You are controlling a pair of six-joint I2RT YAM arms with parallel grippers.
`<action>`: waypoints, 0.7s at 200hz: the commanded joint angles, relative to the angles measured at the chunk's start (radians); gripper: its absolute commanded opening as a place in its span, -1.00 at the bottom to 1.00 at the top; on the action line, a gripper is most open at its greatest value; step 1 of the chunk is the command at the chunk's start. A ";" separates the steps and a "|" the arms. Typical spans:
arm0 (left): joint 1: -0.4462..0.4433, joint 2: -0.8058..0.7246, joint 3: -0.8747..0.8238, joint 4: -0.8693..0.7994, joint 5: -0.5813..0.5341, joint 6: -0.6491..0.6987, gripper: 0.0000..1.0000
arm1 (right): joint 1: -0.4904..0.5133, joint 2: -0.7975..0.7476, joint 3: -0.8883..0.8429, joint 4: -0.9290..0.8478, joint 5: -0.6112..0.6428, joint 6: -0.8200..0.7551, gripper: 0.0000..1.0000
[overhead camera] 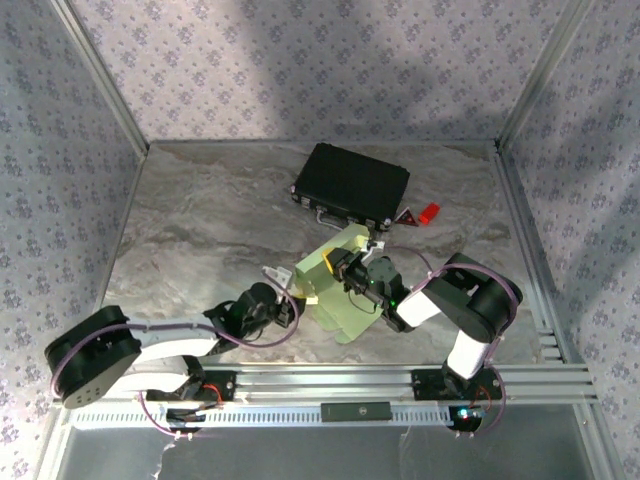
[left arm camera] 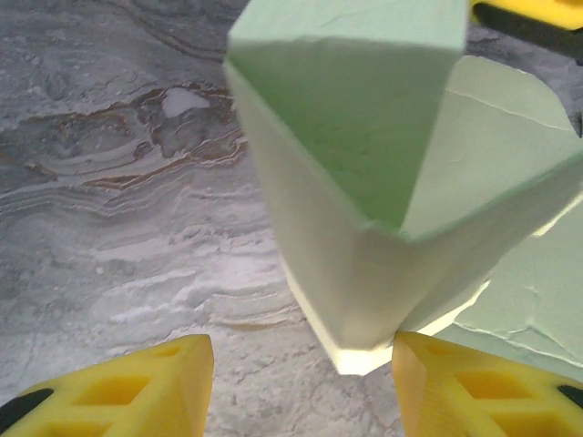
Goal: Fold the paper box
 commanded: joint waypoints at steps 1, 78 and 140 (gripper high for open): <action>-0.019 0.011 0.042 0.069 -0.059 0.011 0.12 | -0.001 0.018 -0.003 -0.031 0.007 0.010 -1.00; -0.025 0.119 0.102 0.103 -0.113 0.000 0.01 | 0.006 0.020 0.002 -0.030 0.009 0.011 -1.00; -0.088 0.187 0.167 0.043 -0.342 -0.055 0.04 | 0.033 0.039 0.012 -0.015 0.034 0.028 -1.00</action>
